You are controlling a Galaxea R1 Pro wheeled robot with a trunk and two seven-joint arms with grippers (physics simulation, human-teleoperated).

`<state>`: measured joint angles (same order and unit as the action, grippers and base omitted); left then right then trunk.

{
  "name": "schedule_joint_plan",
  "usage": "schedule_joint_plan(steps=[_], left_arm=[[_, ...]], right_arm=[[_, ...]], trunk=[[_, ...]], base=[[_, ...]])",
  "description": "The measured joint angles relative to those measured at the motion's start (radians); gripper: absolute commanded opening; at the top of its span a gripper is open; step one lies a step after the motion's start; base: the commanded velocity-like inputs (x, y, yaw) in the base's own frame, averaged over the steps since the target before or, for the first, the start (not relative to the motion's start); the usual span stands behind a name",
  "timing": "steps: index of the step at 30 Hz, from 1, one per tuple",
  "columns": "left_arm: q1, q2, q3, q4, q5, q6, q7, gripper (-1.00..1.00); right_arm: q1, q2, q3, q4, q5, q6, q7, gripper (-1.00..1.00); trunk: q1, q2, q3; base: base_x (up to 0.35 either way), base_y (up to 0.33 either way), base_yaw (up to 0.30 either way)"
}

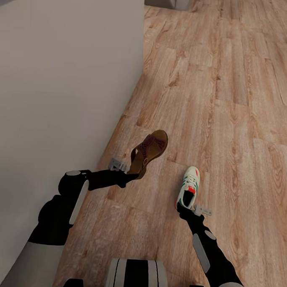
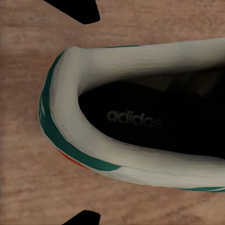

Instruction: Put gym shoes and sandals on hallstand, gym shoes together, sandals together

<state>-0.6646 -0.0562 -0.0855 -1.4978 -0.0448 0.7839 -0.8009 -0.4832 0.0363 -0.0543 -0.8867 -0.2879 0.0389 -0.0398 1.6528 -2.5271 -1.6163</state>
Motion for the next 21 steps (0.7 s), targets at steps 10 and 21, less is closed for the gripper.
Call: schedule_joint_plan(steps=[10,21], left_arm=[[0.001,0.0,0.0,0.0,0.0,0.0,0.0,-1.0],[0.001,0.0,0.0,0.0,0.0,0.0,0.0,-1.0]], right_arm=[[0.0,0.0,0.0,0.0,0.0,0.0,0.0,1.0],[0.0,0.0,0.0,0.0,0.0,0.0,0.0,1.0]], trunk=[[0.0,0.0,-0.006],[0.003,-0.001,-0.031]], base=[[0.0,0.0,0.032],[0.0,0.0,0.052]])
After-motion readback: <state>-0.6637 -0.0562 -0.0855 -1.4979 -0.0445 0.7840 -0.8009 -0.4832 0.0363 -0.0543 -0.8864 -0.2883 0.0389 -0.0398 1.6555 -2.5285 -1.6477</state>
